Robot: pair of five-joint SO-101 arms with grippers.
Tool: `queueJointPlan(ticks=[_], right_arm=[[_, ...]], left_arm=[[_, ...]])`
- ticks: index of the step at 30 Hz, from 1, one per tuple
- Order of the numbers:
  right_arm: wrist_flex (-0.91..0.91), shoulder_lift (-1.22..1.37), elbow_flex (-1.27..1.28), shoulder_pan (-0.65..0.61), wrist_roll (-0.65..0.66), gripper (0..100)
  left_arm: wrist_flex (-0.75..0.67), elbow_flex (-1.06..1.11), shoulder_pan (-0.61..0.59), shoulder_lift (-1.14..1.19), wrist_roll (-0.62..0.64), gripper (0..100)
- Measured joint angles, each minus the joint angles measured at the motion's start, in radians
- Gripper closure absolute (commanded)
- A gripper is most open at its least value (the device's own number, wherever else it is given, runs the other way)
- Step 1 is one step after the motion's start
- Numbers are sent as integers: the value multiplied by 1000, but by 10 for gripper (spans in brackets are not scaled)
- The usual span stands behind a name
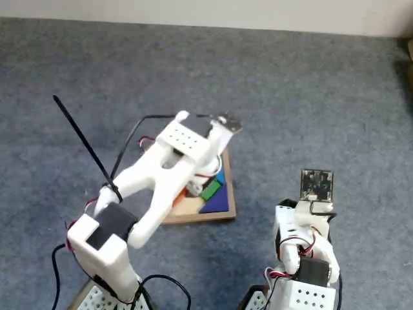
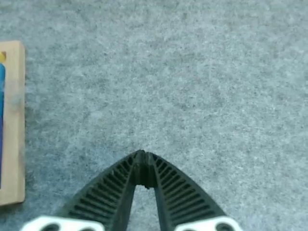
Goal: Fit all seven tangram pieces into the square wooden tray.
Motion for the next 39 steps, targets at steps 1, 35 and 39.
queueJointPlan(ticks=[1, 35, 39], right_arm=[[0, 0, 0, 0, 0, 993], [0, 0, 0, 0, 0, 993], [0, 0, 0, 0, 0, 993]], left_arm=[[-14, 26, 0, -8, 0, 995], [-180, 178, -68, -49, -98, 815], [-114, 98, -75, -49, -103, 815]])
